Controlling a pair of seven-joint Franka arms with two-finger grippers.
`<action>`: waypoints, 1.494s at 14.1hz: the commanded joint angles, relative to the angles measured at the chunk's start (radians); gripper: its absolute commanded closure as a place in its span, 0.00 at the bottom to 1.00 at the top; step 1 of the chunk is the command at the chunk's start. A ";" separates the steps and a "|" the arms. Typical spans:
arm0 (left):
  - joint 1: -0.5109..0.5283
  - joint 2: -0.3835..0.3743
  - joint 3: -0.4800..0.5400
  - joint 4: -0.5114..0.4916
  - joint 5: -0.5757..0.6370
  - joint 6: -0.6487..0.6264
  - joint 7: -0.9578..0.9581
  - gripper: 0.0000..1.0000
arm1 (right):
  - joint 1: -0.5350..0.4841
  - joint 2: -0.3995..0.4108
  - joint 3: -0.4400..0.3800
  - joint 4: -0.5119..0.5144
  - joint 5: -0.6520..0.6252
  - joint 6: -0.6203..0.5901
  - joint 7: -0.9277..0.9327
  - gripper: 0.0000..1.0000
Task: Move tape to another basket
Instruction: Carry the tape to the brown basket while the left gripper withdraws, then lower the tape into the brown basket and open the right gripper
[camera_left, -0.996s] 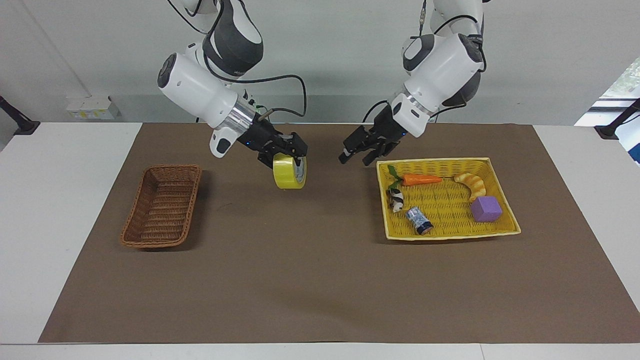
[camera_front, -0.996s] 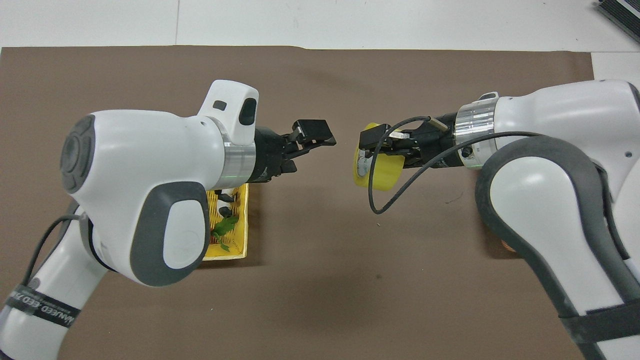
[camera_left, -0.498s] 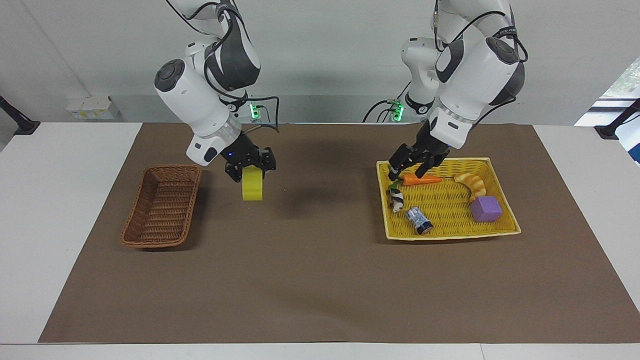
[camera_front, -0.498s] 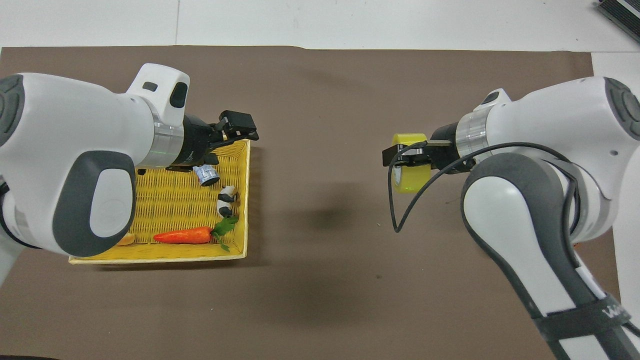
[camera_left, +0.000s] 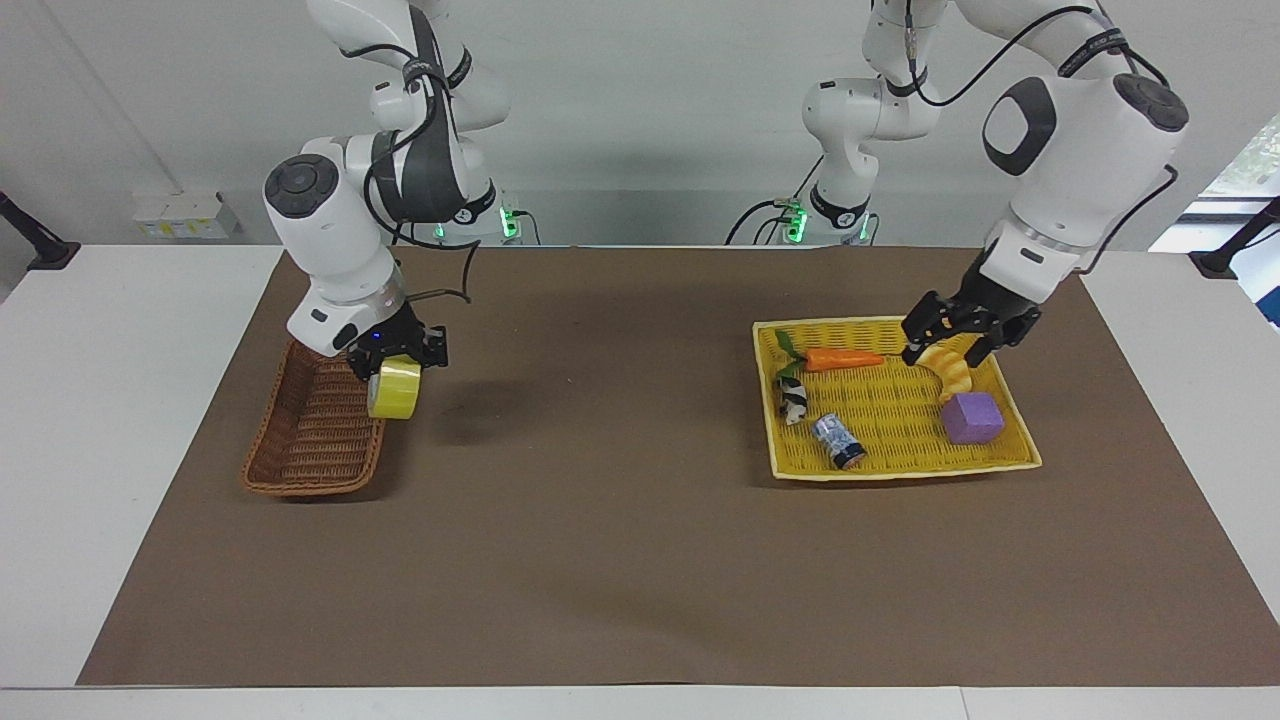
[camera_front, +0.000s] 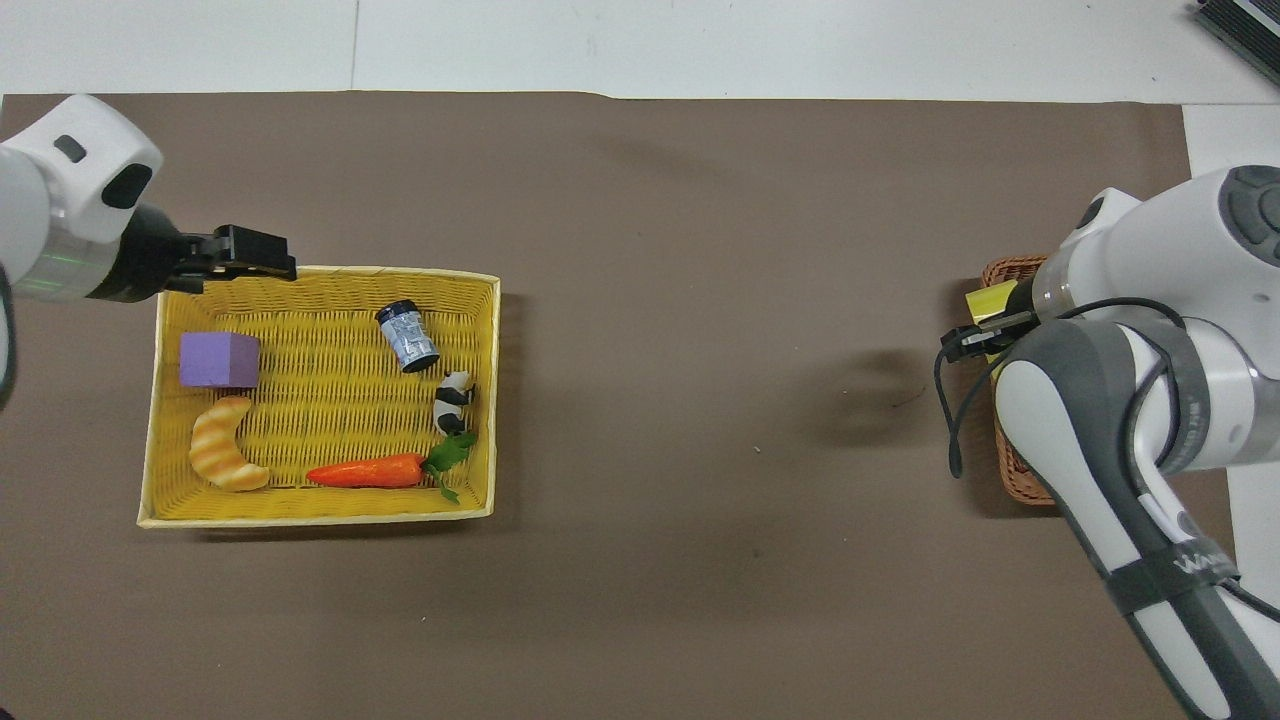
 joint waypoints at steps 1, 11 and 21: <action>0.038 -0.004 -0.012 0.064 0.102 -0.110 0.106 0.00 | -0.058 -0.009 0.009 -0.022 -0.186 0.002 -0.066 1.00; 0.043 -0.015 -0.014 0.190 0.141 -0.328 0.113 0.00 | -0.123 0.071 0.009 -0.123 -0.334 0.129 -0.037 1.00; 0.041 -0.015 -0.014 0.191 0.138 -0.328 0.113 0.00 | -0.129 0.076 0.012 -0.194 -0.314 0.206 -0.027 0.00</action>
